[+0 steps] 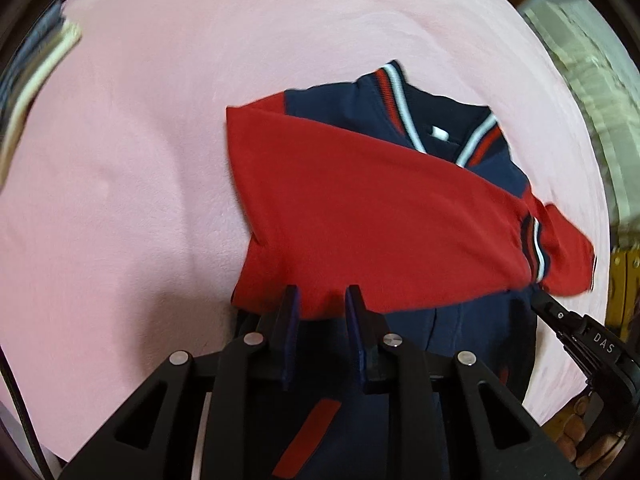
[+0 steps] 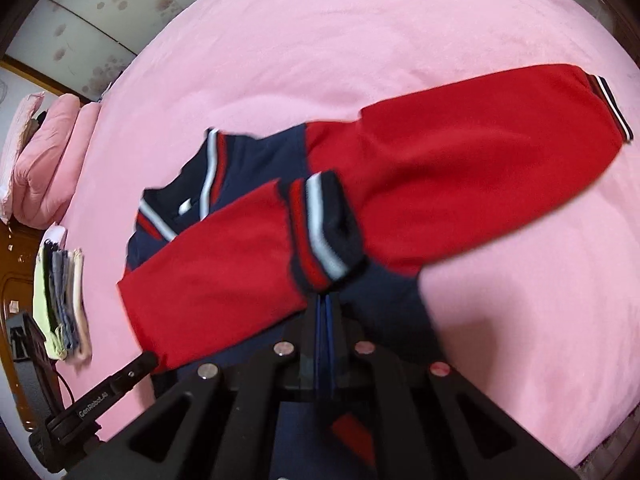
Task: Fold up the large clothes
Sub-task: 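Lay the sleeve on the jacket and open the left tool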
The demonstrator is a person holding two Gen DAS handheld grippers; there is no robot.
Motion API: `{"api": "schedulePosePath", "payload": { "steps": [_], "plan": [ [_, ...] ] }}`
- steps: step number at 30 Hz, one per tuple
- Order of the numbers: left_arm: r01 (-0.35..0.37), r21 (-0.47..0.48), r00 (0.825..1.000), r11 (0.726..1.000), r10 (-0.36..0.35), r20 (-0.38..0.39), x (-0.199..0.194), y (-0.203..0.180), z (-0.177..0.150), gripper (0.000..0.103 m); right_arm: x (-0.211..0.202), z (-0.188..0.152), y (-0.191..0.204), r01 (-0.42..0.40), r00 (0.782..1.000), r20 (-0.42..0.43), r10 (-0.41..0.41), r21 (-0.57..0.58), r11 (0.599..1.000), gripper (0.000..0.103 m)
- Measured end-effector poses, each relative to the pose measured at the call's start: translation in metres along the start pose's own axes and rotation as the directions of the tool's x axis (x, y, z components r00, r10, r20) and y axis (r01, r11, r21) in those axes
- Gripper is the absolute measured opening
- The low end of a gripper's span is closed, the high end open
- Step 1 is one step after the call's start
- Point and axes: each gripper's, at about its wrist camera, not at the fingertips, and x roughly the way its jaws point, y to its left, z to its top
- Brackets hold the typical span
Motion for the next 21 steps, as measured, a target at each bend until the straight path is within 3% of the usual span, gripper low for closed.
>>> {"api": "schedulePosePath", "payload": {
  "steps": [3, 4, 6, 7, 8, 9, 10, 11, 15, 21],
  "plan": [
    [-0.044, 0.049, 0.999, 0.998, 0.043, 0.024, -0.013, -0.007, -0.007, 0.023, -0.001, -0.012, 0.014, -0.013, 1.000, -0.017, 0.012, -0.034, 0.999, 0.003],
    [-0.062, 0.063, 0.998, 0.996, 0.060, 0.032, -0.018, -0.007, -0.009, 0.029, -0.001, -0.020, 0.025, -0.013, 1.000, -0.023, 0.011, -0.061, 0.998, 0.003],
    [-0.126, 0.077, 0.991, 0.989, 0.123, 0.043, -0.026, -0.007, -0.012, 0.063, 0.000, -0.028, 0.038, -0.007, 1.000, -0.027, 0.004, -0.104, 0.995, 0.006],
    [-0.166, 0.077, 0.986, 0.983, 0.163, 0.043, -0.028, -0.006, -0.013, 0.088, 0.002, -0.031, 0.048, -0.007, 0.999, -0.033, 0.003, -0.126, 0.992, 0.011],
    [-0.205, 0.077, 0.978, 0.976, 0.203, 0.042, -0.033, -0.003, -0.013, 0.092, -0.011, -0.032, 0.042, -0.004, 0.999, -0.037, -0.001, -0.141, 0.990, 0.032],
    [-0.227, 0.078, 0.974, 0.971, 0.224, 0.039, -0.036, -0.002, -0.013, 0.092, -0.016, -0.032, 0.037, 0.004, 0.999, -0.036, -0.009, -0.153, 0.988, 0.066],
    [-0.228, 0.084, 0.974, 0.970, 0.227, 0.030, -0.037, -0.001, -0.014, 0.092, -0.016, -0.034, 0.043, 0.025, 0.999, -0.026, -0.030, -0.163, 0.986, 0.080],
    [-0.223, 0.089, 0.975, 0.971, 0.223, 0.020, -0.043, 0.006, -0.015, 0.092, -0.019, -0.036, 0.047, 0.057, 0.998, -0.005, -0.058, -0.168, 0.984, 0.088],
    [-0.212, 0.107, 0.977, 0.971, 0.212, 0.010, -0.051, 0.005, -0.015, 0.096, -0.045, -0.041, 0.034, 0.080, 0.997, 0.037, -0.074, -0.197, 0.977, 0.088],
    [-0.202, 0.174, 0.979, 0.964, 0.199, 0.034, -0.053, -0.008, -0.021, 0.097, -0.042, -0.052, 0.049, 0.071, 0.997, 0.044, -0.064, -0.191, 0.979, 0.088]
  ]
}}
